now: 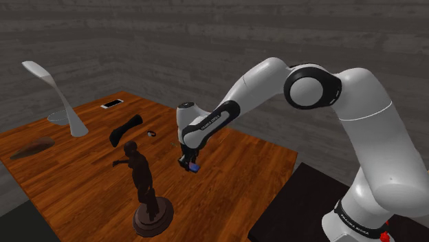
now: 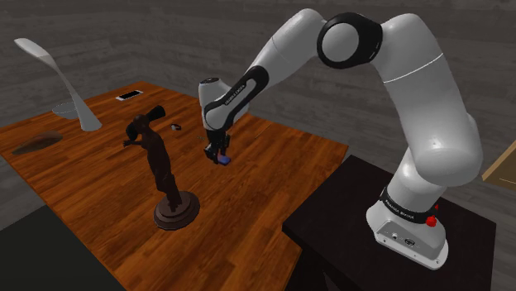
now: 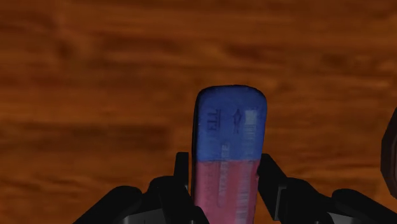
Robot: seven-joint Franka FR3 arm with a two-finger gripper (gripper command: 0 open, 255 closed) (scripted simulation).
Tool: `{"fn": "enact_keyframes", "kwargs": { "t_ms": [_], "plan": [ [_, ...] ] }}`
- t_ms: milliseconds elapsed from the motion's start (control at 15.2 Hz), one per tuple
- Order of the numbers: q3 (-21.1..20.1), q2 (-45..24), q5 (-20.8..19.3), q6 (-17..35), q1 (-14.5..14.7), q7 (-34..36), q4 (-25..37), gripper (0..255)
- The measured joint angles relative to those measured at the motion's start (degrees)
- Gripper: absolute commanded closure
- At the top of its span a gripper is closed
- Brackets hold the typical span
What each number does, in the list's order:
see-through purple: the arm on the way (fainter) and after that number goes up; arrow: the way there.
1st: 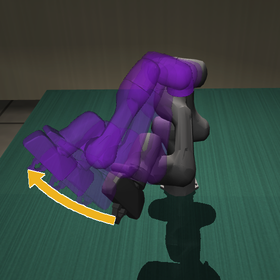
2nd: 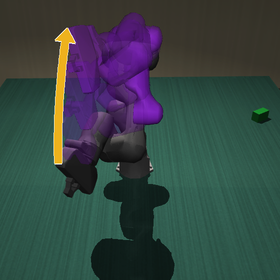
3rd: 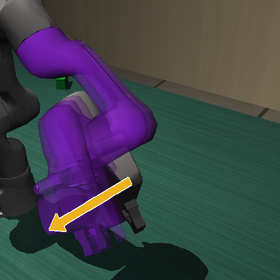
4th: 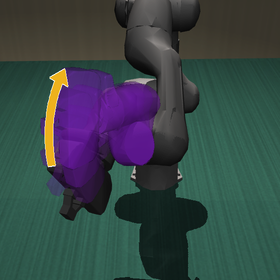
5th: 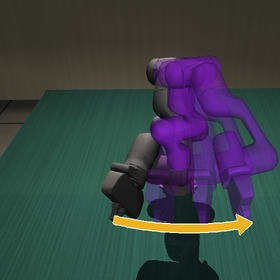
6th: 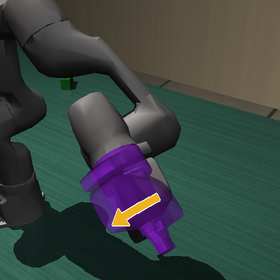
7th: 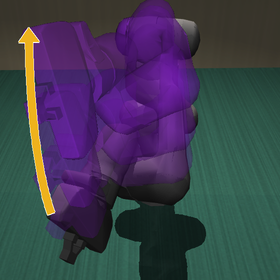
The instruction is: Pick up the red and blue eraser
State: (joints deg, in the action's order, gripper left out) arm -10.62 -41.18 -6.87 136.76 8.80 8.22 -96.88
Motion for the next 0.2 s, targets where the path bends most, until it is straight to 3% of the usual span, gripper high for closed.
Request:
{"fn": "enact_keyframes", "kwargs": {
  "t_ms": [198],
  "plan": [
    [-0.2, 1.4, 0.2, -1.1, -0.2, -0.1, -0.3, 255]
  ]
}}
